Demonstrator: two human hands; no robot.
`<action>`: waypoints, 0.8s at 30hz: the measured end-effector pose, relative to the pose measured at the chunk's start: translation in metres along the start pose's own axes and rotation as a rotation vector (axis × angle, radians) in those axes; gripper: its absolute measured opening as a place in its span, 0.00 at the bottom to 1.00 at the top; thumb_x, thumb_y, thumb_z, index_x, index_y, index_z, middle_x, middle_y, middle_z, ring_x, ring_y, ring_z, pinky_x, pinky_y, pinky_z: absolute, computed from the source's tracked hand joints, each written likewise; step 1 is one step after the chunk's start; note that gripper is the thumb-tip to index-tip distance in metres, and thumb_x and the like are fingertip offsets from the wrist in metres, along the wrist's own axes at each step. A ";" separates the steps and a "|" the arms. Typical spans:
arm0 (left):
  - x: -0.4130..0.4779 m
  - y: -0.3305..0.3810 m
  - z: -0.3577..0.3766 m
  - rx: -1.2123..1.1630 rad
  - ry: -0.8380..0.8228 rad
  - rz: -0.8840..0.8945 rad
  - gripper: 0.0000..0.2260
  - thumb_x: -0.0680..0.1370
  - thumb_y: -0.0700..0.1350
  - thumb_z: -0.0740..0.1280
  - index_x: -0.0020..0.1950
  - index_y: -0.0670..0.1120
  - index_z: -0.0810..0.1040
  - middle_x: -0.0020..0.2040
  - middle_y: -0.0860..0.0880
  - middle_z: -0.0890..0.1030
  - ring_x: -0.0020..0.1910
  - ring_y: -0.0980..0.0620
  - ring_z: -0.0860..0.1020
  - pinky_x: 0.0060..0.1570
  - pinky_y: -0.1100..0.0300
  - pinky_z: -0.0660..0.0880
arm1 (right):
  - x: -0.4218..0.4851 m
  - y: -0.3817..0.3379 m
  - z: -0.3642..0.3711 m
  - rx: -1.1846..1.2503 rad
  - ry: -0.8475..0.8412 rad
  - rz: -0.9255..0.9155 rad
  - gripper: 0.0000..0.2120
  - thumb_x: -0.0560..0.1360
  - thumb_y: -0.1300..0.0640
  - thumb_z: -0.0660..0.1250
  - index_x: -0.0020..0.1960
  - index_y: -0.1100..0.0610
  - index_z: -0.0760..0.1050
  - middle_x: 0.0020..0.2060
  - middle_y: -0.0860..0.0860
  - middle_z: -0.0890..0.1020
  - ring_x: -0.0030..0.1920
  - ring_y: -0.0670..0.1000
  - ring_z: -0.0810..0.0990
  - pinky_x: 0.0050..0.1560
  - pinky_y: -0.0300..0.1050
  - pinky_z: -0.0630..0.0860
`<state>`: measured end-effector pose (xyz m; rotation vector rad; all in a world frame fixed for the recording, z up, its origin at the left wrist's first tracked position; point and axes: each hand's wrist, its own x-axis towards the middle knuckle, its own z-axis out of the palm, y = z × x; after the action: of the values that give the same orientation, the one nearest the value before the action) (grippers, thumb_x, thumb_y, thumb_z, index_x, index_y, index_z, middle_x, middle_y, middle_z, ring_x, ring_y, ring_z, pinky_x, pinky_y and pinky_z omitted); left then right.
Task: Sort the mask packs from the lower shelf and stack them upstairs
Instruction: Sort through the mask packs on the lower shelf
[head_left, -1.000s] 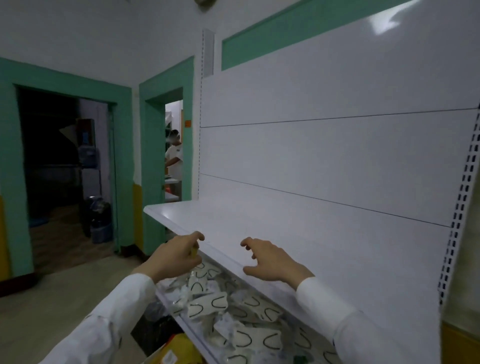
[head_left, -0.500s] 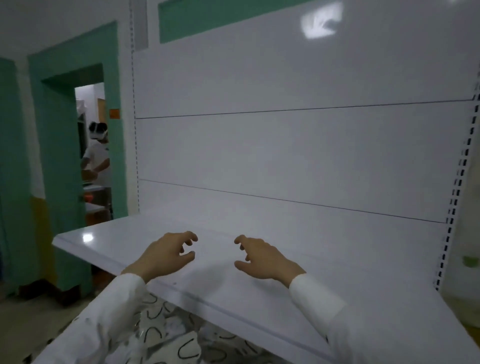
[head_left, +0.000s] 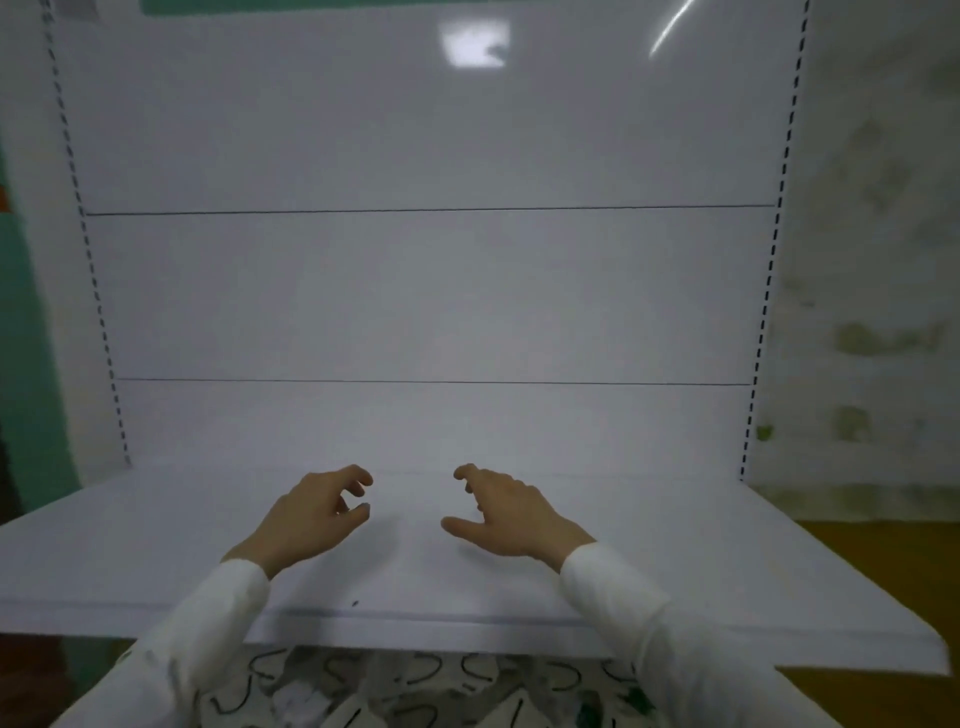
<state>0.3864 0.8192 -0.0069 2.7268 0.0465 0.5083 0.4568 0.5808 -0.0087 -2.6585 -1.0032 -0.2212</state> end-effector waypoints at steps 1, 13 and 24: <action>-0.004 -0.001 0.000 -0.018 -0.005 0.009 0.12 0.77 0.52 0.65 0.60 0.55 0.73 0.55 0.56 0.78 0.47 0.58 0.78 0.51 0.56 0.76 | -0.005 -0.004 -0.001 -0.012 0.000 0.007 0.30 0.77 0.38 0.59 0.73 0.52 0.58 0.65 0.52 0.73 0.60 0.54 0.75 0.59 0.50 0.72; -0.093 0.017 -0.008 -0.114 -0.081 0.100 0.05 0.77 0.50 0.64 0.52 0.56 0.75 0.48 0.57 0.79 0.45 0.58 0.79 0.51 0.53 0.78 | -0.104 -0.033 0.009 -0.046 -0.008 0.040 0.26 0.79 0.42 0.58 0.72 0.52 0.59 0.65 0.52 0.73 0.60 0.54 0.75 0.56 0.49 0.73; -0.193 -0.011 0.040 -0.137 -0.193 0.038 0.07 0.76 0.47 0.67 0.53 0.48 0.79 0.47 0.52 0.80 0.46 0.55 0.79 0.42 0.64 0.76 | -0.183 -0.045 0.071 0.051 -0.079 0.038 0.22 0.77 0.47 0.63 0.69 0.52 0.65 0.62 0.51 0.76 0.56 0.51 0.77 0.55 0.48 0.75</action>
<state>0.2202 0.7973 -0.1117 2.6325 -0.0870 0.2470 0.2934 0.5218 -0.1105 -2.6557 -0.9676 -0.0816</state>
